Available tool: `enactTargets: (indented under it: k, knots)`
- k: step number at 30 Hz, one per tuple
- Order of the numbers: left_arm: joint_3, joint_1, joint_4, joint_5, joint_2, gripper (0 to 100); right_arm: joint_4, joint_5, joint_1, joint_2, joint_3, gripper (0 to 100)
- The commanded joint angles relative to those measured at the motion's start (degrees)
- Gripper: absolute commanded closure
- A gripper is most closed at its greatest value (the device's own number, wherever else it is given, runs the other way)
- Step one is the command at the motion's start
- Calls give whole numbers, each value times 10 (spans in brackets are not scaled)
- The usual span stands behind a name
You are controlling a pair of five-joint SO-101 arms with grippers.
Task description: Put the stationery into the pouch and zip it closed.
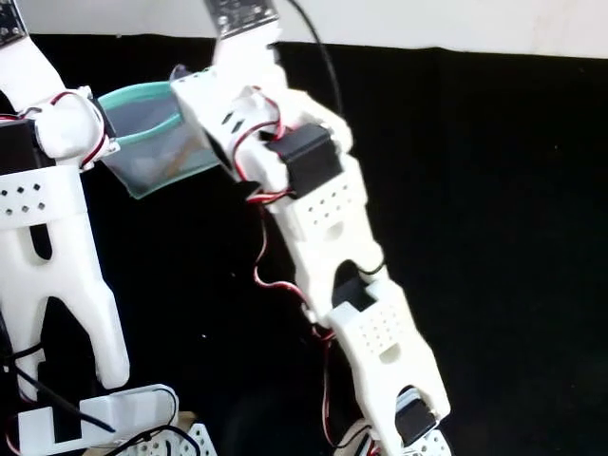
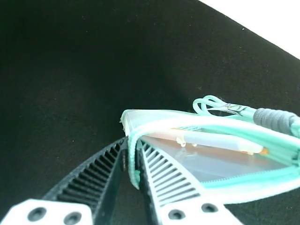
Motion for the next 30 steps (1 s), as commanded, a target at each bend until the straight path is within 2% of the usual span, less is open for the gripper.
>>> enactTargets:
  k: [1,11,16,18,23,26,30]
  knots:
    - [23,-11,-2,4,9,993,7,-5,29,-39,-64,656]
    - [23,-11,-2,4,9,993,96,3,80,-36,-64,656]
    - [23,-11,-2,4,9,993,176,170,65,-35,-63,656]
    - [23,-11,-2,4,9,993,175,207,65,-35,-63,656]
    - [23,-11,-2,4,9,993,175,260,46,-32,-63,666]
    - [23,-11,-2,4,9,993,175,289,27,-8,-63,721]
    - [23,-11,-2,4,9,993,165,295,19,27,-64,751]
